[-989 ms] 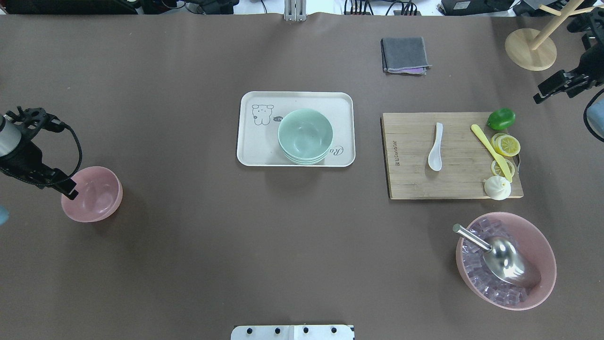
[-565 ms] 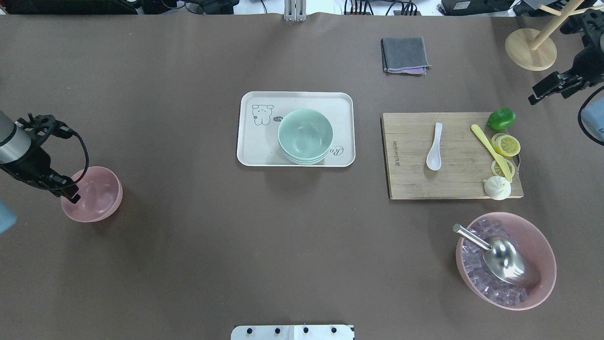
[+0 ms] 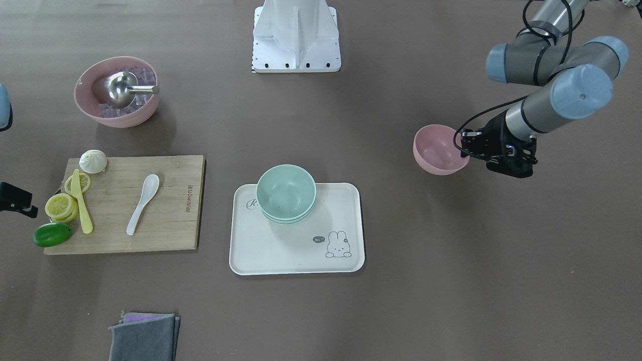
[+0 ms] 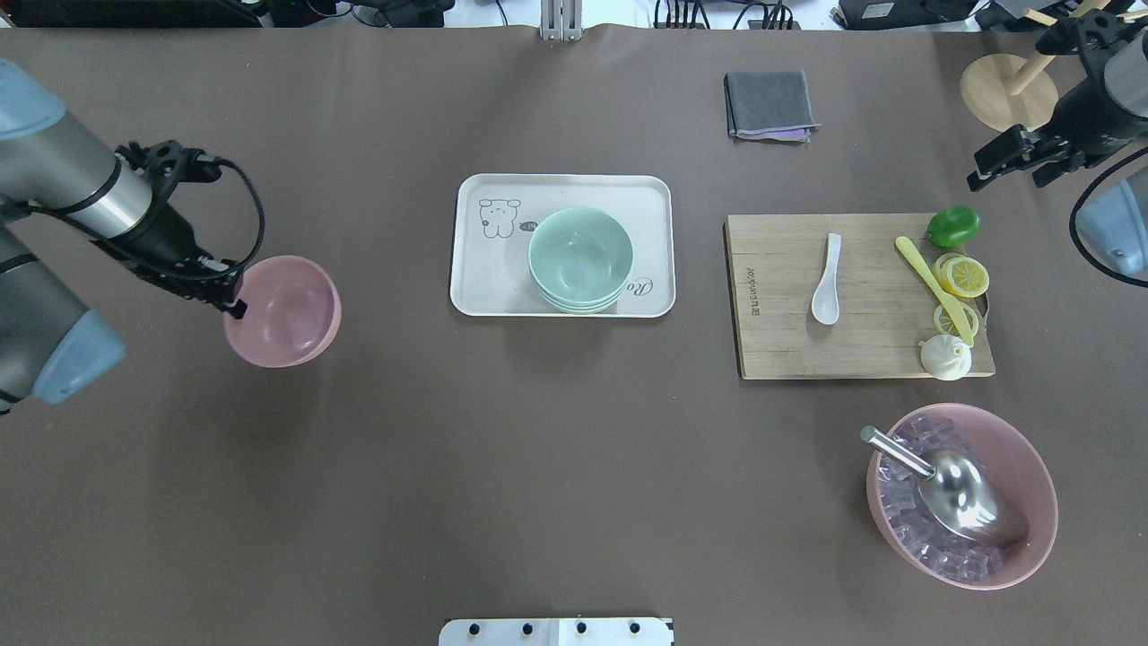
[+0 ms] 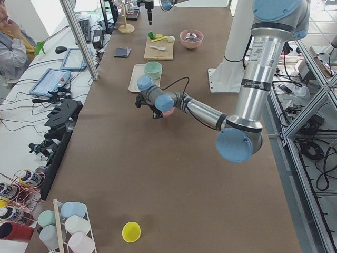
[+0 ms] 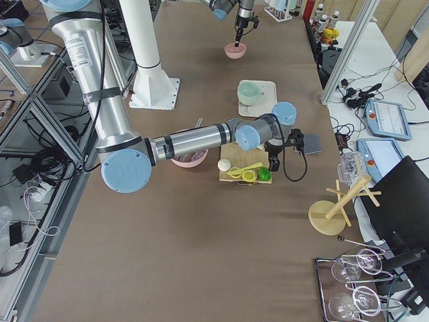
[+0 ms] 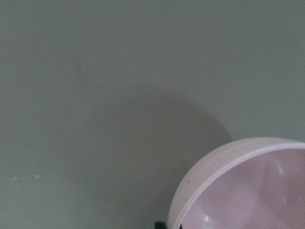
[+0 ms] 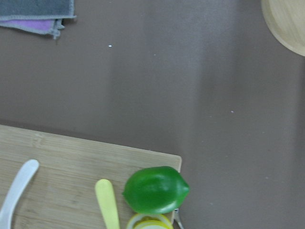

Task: Stack pink bowl on green and place spoon
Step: 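Carry the pink bowl onto the green bowl while right gripper reaches the spoon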

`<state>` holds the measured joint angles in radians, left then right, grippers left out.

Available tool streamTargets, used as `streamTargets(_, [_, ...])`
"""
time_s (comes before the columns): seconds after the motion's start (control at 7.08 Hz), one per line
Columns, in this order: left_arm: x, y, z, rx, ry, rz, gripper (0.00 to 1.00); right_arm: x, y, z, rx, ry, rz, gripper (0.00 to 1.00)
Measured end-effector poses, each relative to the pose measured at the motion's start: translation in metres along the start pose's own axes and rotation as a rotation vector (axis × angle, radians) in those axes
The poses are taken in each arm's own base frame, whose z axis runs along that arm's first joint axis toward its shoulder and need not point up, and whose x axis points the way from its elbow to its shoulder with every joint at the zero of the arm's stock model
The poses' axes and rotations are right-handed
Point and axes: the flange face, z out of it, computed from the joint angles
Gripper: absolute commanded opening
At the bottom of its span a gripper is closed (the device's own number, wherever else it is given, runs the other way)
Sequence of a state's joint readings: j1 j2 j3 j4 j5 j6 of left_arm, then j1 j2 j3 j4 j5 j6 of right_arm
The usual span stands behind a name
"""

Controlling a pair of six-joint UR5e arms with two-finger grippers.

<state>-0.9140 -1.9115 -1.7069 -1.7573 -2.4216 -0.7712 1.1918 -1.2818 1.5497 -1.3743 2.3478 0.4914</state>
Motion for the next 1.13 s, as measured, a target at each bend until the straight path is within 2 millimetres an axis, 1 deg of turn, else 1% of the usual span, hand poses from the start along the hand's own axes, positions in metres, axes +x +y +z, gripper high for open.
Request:
streamTargets(0.14, [0.079,-0.026,-0.019,0.031,0.053,-0.072,0.00,-0.036,0.004,0.007,-0.007,-0.015,0.046,1.00])
streamTargets(0.28, [0.152,-0.045,-0.030,0.058,0.081,-0.117,0.00,-0.067,0.007,0.014,-0.015,-0.028,0.089,1.00])
streamTargets(0.42, [0.209,-0.054,-0.025,0.088,0.078,-0.131,0.00,-0.090,0.013,0.021,-0.026,-0.036,0.118,1.00])
streamTargets(0.57, [0.247,-0.056,-0.010,0.106,0.064,-0.130,0.00,-0.108,0.021,0.030,-0.044,-0.041,0.143,1.00])
streamTargets(0.71, [0.270,-0.058,0.005,0.110,0.051,-0.128,0.00,-0.122,0.028,0.041,-0.061,-0.039,0.160,1.00])
streamTargets(0.85, [0.283,-0.055,0.023,0.106,0.035,-0.123,0.00,-0.133,0.033,0.050,-0.069,-0.033,0.165,1.00])
streamTargets(0.99, [0.294,-0.048,0.039,0.110,0.020,-0.115,0.00,-0.139,0.036,0.055,-0.071,-0.026,0.166,1.00])
streamTargets(1.13, [0.301,-0.046,0.047,0.120,0.015,-0.107,0.00,-0.142,0.037,0.057,-0.071,-0.024,0.165,1.00])
